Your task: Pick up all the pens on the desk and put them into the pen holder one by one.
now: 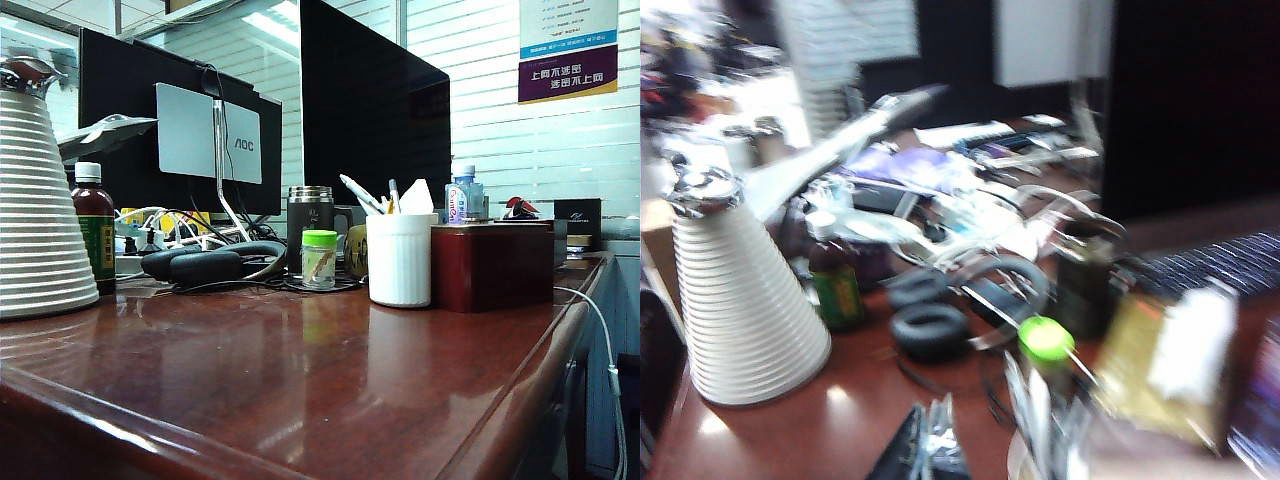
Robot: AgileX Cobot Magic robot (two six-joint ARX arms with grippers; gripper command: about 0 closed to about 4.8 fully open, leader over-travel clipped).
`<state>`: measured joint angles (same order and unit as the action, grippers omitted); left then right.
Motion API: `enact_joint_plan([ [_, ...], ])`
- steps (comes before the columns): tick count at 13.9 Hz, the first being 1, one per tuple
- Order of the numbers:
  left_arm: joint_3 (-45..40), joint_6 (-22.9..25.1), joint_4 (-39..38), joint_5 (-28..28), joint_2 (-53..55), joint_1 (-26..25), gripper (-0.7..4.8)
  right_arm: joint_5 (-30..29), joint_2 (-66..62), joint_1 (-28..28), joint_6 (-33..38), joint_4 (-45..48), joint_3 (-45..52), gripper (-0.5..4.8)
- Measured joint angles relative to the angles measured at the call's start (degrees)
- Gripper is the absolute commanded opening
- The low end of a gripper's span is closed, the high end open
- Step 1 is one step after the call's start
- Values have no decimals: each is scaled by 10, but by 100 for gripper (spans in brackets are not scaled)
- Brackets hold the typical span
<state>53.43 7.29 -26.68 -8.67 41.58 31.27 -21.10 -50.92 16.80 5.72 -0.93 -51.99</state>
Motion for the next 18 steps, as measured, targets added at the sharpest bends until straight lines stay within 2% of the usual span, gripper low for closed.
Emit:
enact_joint_plan([
  [1, -1, -22, -162, 12, -167, 0, -6, 29, 236, 1, 0, -125, 74, -6],
  [4, -2, -33, -245, 15, -260, 0, -6, 51, 367, 1, 0, -227, 113, -6],
  [6, -37, -35, -253, 23, -328, 0, -6, 65, 442, 1, 0, -245, 155, -6],
  [8, -176, -59, -216, 23, -382, 0, -6, 81, 497, 1, 3, -254, 225, -6],
  [9, -198, -75, -196, 26, -376, 0, -6, 83, 507, 2, 8, -249, 253, -6],
  [11, -259, -115, 7, 25, -381, 0, -5, 84, 506, 2, 28, -224, 310, -6],
  [12, -309, -120, 56, 25, -380, 0, -5, 85, 507, 2, 30, -191, 339, -6],
  [13, -351, -124, 76, 25, -378, 0, -5, 88, 507, 2, 31, -168, 367, -6],
  [15, -426, -178, 123, 25, -380, 0, -5, 94, 507, 2, 31, -128, 431, -6],
  [18, -483, -186, 128, 23, -380, 0, -5, 101, 507, 2, 35, -120, 484, -6],
])
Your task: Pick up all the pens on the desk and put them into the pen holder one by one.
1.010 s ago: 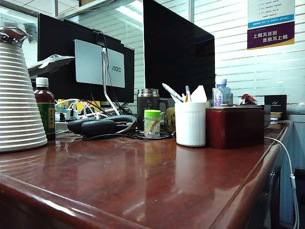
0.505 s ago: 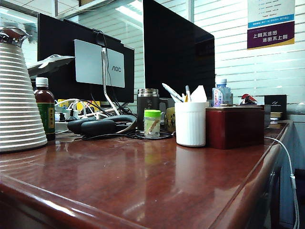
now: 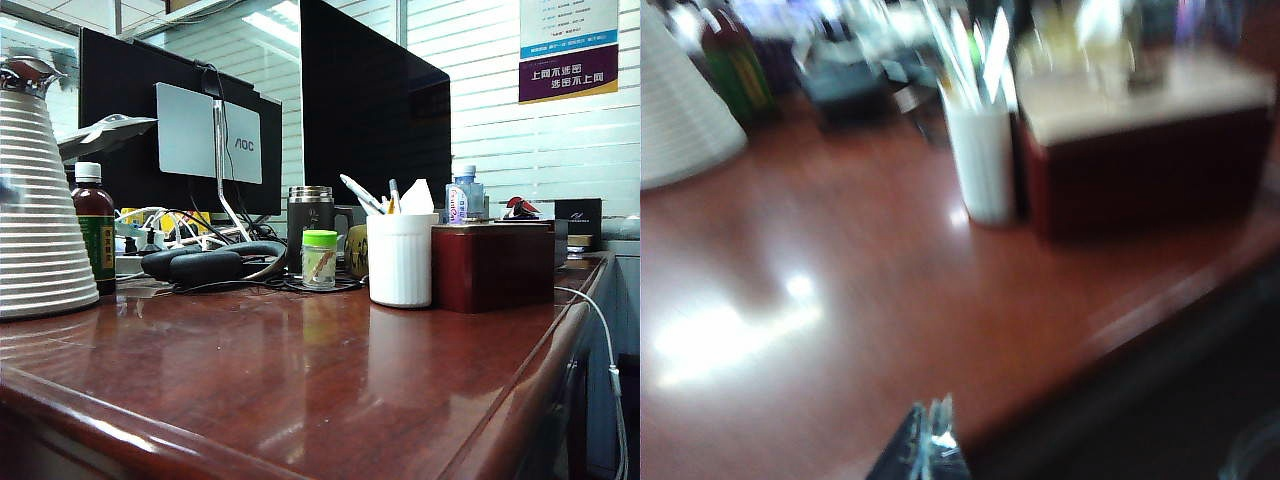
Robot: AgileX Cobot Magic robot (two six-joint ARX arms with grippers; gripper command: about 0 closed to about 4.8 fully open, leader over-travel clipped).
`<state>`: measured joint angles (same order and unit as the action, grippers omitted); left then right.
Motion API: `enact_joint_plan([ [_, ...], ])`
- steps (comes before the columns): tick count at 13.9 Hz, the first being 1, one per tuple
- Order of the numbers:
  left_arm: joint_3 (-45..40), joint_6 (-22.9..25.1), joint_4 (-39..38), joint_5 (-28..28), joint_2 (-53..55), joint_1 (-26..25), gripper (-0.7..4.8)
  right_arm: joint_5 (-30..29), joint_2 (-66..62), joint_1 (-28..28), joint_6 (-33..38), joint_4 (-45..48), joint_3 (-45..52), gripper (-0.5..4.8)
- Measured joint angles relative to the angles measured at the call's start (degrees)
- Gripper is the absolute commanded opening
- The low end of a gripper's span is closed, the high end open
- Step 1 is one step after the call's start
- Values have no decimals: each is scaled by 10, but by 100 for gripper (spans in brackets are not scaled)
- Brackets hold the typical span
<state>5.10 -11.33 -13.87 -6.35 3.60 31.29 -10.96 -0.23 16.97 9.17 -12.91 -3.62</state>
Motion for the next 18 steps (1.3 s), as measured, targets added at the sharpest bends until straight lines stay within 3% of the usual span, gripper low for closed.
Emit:
enact_joint_plan([
  [4, -47, -12, 70, 20, 1, 0, -5, 42, 0, 0, 16, 20, 26, -6],
  [6, -47, -12, 71, 40, 1, 0, -2, 79, 0, 0, 16, 20, 28, 24],
  [12, -47, -12, 52, 40, -7, -2, -2, 73, 0, 0, 47, 21, 28, 24],
  [13, -47, -12, 53, 26, -27, -24, -2, 73, 0, -1, 48, 21, 28, 24],
  [15, -47, -12, 57, -33, -35, -156, -2, 70, 0, -39, 48, 23, 29, 24],
  [18, -47, -12, 57, -32, -35, -288, -2, 71, 0, -149, 48, 23, 29, 24],
])
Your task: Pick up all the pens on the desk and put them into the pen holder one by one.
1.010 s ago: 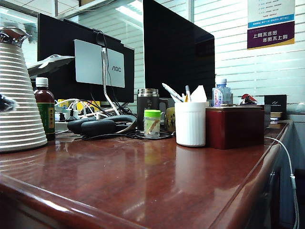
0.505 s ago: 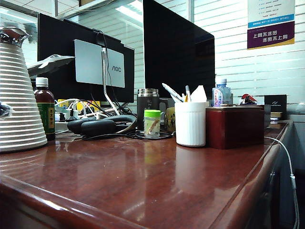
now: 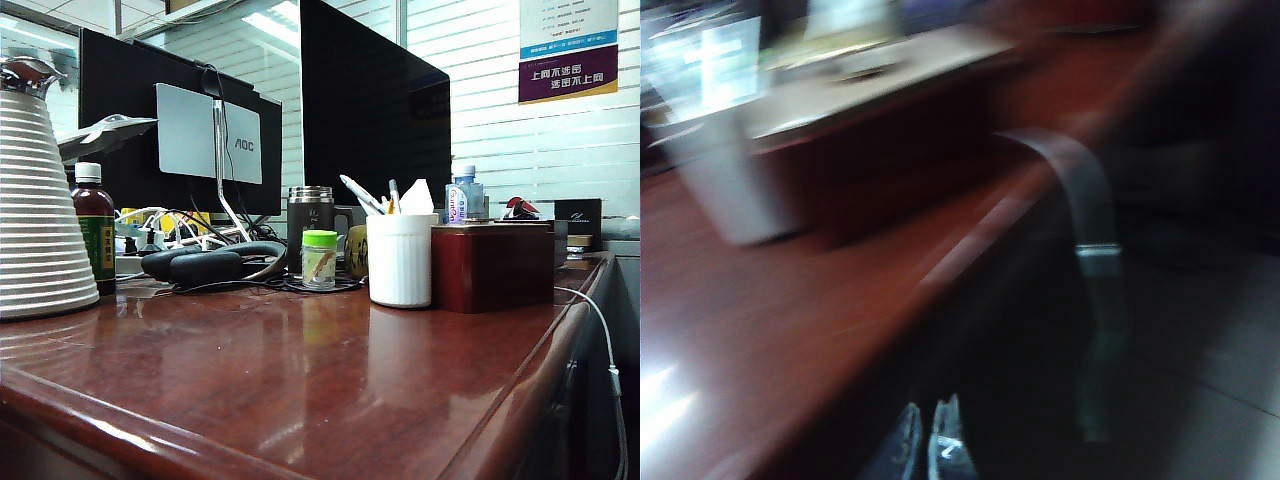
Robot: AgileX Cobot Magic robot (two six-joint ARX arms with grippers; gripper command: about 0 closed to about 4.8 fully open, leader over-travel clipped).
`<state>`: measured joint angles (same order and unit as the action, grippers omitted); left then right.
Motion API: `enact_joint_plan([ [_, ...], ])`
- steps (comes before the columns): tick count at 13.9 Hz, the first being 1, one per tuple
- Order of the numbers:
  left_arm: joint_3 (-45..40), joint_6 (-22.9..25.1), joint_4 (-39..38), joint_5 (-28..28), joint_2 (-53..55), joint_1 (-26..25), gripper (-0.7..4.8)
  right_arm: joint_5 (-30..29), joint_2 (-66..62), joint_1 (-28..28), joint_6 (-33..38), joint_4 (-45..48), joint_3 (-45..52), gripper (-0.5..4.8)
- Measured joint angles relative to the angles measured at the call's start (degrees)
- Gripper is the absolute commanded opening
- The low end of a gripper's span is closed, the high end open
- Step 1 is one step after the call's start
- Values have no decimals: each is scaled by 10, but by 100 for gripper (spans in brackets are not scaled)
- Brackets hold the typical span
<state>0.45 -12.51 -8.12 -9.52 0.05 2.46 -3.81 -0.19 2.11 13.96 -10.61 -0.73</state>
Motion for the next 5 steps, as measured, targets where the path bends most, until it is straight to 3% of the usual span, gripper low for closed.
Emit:
enact_joint_plan([
  [2, 0, 0, 0, 0, 0, -43, -2, 9, 0, -35, 0, 0, 0, 24],
  [5, 0, 0, 0, -1, 0, -49, -2, 8, 0, -37, 0, 0, 0, 24],
])
